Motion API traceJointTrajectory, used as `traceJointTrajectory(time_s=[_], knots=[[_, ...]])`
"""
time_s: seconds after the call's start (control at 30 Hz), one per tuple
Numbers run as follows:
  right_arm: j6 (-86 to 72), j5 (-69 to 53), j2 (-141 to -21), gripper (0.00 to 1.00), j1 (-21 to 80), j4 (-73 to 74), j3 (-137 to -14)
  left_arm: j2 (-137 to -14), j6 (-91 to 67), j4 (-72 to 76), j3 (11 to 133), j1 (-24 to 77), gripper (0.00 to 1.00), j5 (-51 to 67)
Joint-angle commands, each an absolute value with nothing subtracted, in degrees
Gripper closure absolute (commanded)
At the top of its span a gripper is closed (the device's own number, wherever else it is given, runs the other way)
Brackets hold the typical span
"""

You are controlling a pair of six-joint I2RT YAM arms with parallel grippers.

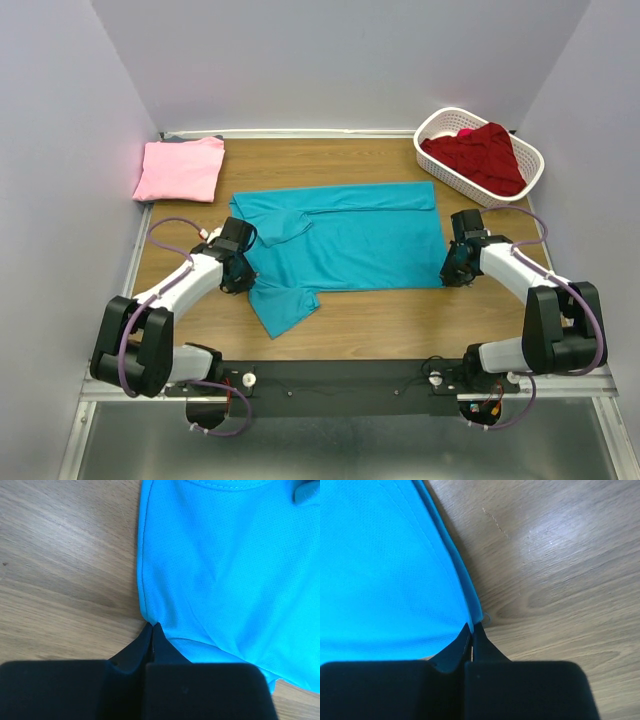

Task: Fold and stack the t-shirts
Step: Fold the tshirt

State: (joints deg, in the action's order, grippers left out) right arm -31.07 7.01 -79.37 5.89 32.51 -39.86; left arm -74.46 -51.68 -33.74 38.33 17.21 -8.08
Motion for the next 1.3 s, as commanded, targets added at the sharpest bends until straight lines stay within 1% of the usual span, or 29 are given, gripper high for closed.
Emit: traceJointTrajectory(time_s=[0.0,0.17,0.43,0.77,0.97,1.27], knots=[[-30.85,8.61,-79.90,0.99,5.54,34.01,-38.84,-72.95,-50.89,-33.13,37.62,16.70,1.00,-7.21],[-29.62,9.32,-79.01,0.99,5.45,34.54,-41.57,-71.81,-49.84,-33.05,38.76,15.82,1.00,-7.03],[-28.92,9.93,-81.21,0.99,5.54,35.42,-48.42,-74.18,-46.41,-32.61,43.32,12.48,1.00,-6.33],[-27.16,9.58,-88.40,0.99,5.45,35.51,-59.14,-79.71,-41.49,-31.82,52.11,7.91,1.00,-5.80],[-26.46,9.93,-94.73,0.99,5.54,35.42,-65.38,-85.25,-39.29,-29.98,57.12,6.94,1.00,-5.01],[-24.52,12.65,-100.72,0.99,5.54,35.16,-71.80,-91.93,-37.44,-28.39,62.75,6.42,1.00,-6.42]])
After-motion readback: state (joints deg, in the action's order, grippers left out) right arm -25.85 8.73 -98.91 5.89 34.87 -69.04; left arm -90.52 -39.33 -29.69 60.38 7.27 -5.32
